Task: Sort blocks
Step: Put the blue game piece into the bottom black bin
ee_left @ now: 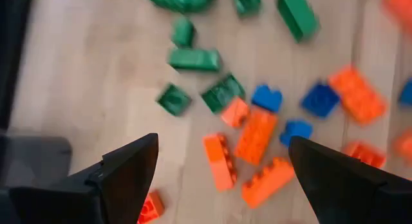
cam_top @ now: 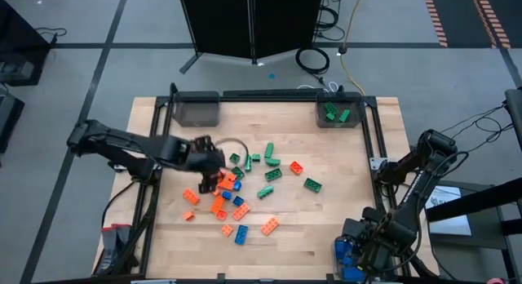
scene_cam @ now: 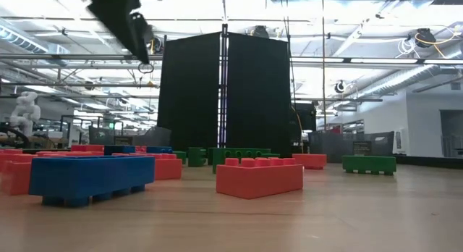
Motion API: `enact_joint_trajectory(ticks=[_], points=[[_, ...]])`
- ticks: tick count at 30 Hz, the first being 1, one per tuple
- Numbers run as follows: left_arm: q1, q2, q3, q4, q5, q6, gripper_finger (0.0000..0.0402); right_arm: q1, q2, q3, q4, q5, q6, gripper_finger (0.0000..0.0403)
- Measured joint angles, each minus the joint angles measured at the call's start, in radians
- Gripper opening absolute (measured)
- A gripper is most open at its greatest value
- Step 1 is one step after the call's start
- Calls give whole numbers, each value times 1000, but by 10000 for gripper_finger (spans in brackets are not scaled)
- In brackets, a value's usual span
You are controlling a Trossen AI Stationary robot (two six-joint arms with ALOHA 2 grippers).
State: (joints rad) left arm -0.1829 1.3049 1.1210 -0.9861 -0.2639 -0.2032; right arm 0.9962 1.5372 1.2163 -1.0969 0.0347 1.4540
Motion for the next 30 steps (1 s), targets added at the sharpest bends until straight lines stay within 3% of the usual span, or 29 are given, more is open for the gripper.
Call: enact_joint_trajectory(ticks=[6, 14, 30], points=[[-79, 5, -169, 208, 36, -18, 352, 0, 0, 0, -13, 0, 2, 208], [-102, 9, -319, 433, 81, -25, 352, 0, 0, 0, -67, 0, 0, 208], [-99, 29, -335, 518, 165, 119, 299, 0, -1, 0, -75, -1, 1, 208]])
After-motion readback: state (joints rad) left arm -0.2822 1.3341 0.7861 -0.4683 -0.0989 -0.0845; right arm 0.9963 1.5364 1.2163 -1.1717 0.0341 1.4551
